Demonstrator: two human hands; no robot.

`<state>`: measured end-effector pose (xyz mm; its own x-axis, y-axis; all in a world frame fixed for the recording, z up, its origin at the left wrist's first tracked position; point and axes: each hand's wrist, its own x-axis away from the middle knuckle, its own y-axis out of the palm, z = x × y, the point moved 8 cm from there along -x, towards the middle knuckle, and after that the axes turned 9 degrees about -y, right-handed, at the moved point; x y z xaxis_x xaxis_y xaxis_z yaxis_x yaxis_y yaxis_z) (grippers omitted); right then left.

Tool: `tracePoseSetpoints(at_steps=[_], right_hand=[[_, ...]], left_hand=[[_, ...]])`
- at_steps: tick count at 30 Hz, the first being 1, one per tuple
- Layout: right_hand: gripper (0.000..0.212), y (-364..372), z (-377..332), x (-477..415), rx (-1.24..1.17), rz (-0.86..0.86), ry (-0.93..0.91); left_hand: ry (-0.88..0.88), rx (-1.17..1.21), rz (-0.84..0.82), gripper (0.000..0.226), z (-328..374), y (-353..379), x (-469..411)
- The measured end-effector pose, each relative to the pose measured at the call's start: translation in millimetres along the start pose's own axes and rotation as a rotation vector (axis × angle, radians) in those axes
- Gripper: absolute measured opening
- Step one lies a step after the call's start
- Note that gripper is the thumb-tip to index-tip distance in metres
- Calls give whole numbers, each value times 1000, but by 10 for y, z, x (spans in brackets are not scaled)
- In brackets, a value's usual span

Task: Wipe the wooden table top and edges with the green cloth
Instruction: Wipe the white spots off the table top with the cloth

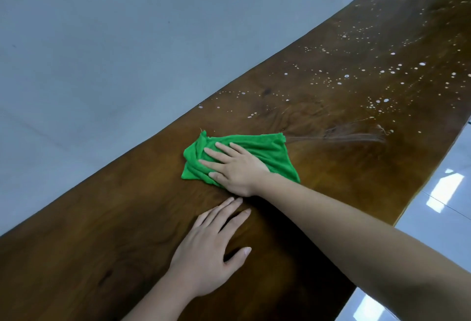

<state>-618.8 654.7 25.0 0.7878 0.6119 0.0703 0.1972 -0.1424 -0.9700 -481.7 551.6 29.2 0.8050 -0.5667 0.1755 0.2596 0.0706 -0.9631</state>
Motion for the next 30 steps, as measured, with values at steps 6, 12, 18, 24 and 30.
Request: tracePoseSetpoints(at_steps=[6,12,18,24,30], right_hand=[[61,-280,685,-520,-39,23,107],[64,-524,1897,-36,-53,136,478],[67,-399,1839,542,-39,113,574],[67,-82,454,386,15,44,221],[62,0,-189,-579,44,-38,-130]], left_hand=[[-19,-2,-36,73,7,-32,-18],[-25,-15,-16,72,-21,5,-18],[-20,-2,-6,71,-31,22,-14],[-5,9,-7,72,-31,27,-12],[15,19,8,72,-37,24,-10]])
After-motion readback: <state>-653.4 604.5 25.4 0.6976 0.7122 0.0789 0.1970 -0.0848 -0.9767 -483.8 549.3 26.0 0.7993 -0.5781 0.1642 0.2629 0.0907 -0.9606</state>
